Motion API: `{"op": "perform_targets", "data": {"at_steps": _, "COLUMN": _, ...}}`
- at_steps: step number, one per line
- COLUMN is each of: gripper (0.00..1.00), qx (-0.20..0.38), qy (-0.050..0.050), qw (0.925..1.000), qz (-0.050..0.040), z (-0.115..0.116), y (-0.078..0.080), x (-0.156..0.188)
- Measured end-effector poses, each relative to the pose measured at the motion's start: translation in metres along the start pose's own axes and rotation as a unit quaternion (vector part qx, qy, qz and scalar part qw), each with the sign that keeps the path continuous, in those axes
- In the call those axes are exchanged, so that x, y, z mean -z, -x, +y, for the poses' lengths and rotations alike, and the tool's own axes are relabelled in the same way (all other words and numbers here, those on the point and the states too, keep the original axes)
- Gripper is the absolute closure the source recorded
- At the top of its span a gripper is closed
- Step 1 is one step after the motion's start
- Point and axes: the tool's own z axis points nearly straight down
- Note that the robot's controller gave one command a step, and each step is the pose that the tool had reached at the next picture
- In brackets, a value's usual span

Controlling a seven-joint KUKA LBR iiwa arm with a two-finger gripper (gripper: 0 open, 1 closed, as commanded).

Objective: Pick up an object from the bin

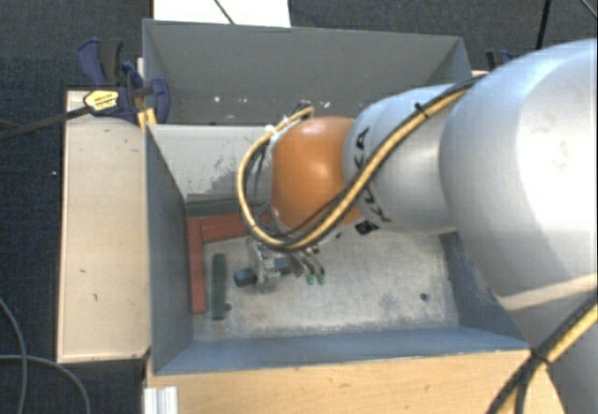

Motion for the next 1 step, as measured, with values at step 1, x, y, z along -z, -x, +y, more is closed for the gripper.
{"op": "perform_targets", "data": {"at_steps": 1, "gripper": 1.00, "qx": 0.065, "qy": 0.000, "qw": 0.9979, "qz": 0.0019, "z": -0.0058, "y": 0.0038, "x": 0.0301}}
